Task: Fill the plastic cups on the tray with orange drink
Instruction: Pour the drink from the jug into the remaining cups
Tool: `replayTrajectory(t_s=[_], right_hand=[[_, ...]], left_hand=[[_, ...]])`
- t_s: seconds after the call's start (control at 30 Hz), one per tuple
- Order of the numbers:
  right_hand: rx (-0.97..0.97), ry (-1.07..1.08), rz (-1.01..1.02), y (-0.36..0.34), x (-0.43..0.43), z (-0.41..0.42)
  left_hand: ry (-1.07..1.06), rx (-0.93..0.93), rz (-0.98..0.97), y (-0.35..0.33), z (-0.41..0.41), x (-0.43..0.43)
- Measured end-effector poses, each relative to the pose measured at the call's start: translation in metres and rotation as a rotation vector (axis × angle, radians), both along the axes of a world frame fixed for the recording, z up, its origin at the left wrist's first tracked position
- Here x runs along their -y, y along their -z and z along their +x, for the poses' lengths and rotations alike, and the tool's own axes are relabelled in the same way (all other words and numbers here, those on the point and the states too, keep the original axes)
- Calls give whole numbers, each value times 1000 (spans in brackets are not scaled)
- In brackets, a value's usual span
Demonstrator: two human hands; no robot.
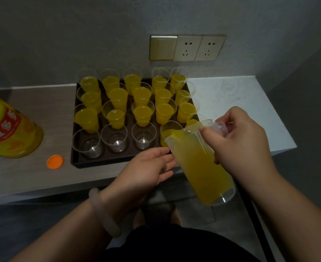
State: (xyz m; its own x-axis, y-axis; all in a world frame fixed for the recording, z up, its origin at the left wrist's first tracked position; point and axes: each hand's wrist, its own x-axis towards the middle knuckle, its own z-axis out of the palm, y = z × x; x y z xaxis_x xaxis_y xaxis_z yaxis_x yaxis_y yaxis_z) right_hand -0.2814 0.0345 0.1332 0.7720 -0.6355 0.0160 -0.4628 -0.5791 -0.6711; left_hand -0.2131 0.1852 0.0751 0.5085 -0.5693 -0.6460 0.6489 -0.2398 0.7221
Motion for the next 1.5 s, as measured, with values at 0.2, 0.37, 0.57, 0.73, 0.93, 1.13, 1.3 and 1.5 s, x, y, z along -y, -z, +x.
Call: replayTrajectory(t_s=[0.2,0.37,0.57,0.73,0.93,1.13,1.3,1.5], right_hand=[[-6,-16,-21,-2,3,4],[-16,-17,-22,-3,5,6],[2,-11,-13,-2,5,4],[32,8,12,1,3,-3],[107,38,34,7,-6,-15],[165,44,66,7,-21,-20],[159,17,81,9,-31,-17],[130,-40,75,7,-41,-1]], left_hand=[[10,-9,1,-3,1,3],[8,-5,3,-3,2,4],[19,-8,2,-4,2,3],[21,6,1,-5,2,2],[-15,64,-3,-6,-3,-2],[-59,90,0,-8,-4,-17],[-78,93,4,-12,-5,-29],[-115,72,21,-14,-1,-44]])
